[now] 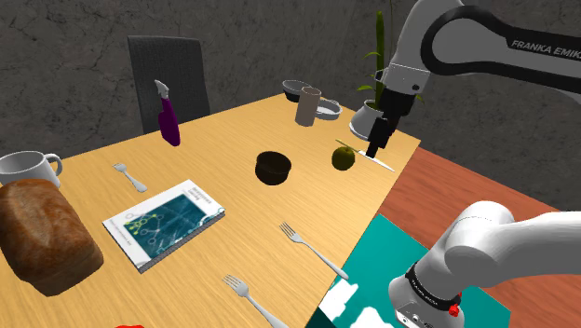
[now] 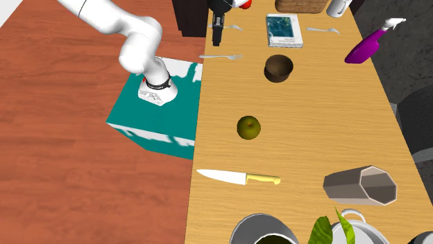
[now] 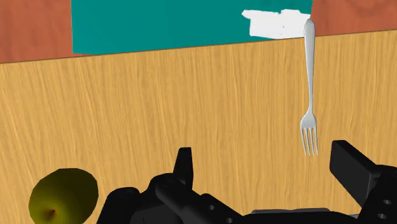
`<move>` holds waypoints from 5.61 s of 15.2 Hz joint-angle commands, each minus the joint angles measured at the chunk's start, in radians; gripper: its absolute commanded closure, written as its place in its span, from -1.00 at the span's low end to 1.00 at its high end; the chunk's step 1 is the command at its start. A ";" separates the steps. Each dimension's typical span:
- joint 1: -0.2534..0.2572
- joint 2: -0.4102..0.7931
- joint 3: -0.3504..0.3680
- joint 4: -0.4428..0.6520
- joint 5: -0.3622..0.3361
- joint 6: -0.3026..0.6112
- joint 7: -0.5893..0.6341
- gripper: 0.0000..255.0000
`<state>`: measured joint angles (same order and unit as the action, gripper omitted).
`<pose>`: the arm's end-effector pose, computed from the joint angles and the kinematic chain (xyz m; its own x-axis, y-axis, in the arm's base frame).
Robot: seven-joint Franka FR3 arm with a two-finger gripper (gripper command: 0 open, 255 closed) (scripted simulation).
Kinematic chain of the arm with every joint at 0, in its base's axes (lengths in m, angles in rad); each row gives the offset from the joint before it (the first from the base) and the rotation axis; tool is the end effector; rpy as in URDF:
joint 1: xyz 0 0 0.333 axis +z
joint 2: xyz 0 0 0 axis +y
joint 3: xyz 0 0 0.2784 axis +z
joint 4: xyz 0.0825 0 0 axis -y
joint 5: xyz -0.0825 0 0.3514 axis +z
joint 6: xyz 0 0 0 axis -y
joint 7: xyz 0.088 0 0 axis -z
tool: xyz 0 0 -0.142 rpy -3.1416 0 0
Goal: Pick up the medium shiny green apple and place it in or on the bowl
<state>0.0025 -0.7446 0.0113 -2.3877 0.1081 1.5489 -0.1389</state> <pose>0.3026 0.0201 0.5016 0.9855 0.1500 -0.0792 0.1408 -0.9837 -0.1120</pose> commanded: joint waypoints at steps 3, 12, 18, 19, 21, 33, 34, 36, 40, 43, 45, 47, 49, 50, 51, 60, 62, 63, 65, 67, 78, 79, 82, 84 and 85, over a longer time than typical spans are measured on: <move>-0.013 0.028 -0.028 -0.015 -0.027 0.052 -0.042 -1.00; -0.064 0.214 -0.154 -0.016 -0.119 0.292 -0.218 -1.00; -0.085 0.382 -0.236 0.043 -0.137 0.440 -0.335 -1.00; -0.087 0.413 -0.250 0.058 -0.135 0.462 -0.355 -1.00; -0.092 0.476 -0.275 0.091 -0.128 0.505 -0.396 -1.00; -0.099 0.667 -0.326 0.124 -0.070 0.683 -0.505 -1.00; -0.099 0.667 -0.326 0.124 -0.070 0.683 -0.505 -1.00; -0.099 0.667 -0.326 0.124 -0.070 0.683 -0.505 -1.00; -0.099 0.667 -0.326 0.124 -0.070 0.683 -0.505 -1.00; -0.099 0.667 -0.326 0.125 -0.070 0.682 -0.505 1.00; -0.099 0.667 -0.326 0.125 -0.070 0.682 -0.505 1.00; -0.099 0.667 -0.326 0.125 -0.070 0.682 -0.505 1.00; -0.099 0.667 -0.326 0.125 -0.070 0.682 -0.505 1.00; -0.099 0.667 -0.326 0.125 -0.070 0.682 -0.505 1.00; -0.099 0.667 -0.326 0.124 -0.070 0.683 -0.505 1.00; -0.100 0.614 -0.320 0.196 -0.092 0.562 -0.485 1.00; -0.100 0.605 -0.319 0.214 -0.095 0.535 -0.481 1.00; -0.100 0.601 -0.318 0.223 -0.097 0.521 -0.479 1.00; -0.099 0.593 -0.317 0.243 -0.099 0.494 -0.476 1.00; -0.099 0.586 -0.316 0.263 -0.102 0.468 -0.474 1.00; -0.098 0.564 -0.310 0.389 -0.108 0.321 -0.463 1.00; -0.098 0.564 -0.310 0.402 -0.108 0.307 -0.462 1.00; -0.097 0.563 -0.309 0.442 -0.108 0.267 -0.460 1.00; -0.097 0.563 -0.308 0.463 -0.108 0.247 -0.460 1.00; -0.087 0.559 -0.293 0.464 -0.108 0.241 -0.435 1.00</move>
<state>-0.0896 -0.1833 -0.2900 -1.9281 0.0003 1.7969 -0.5873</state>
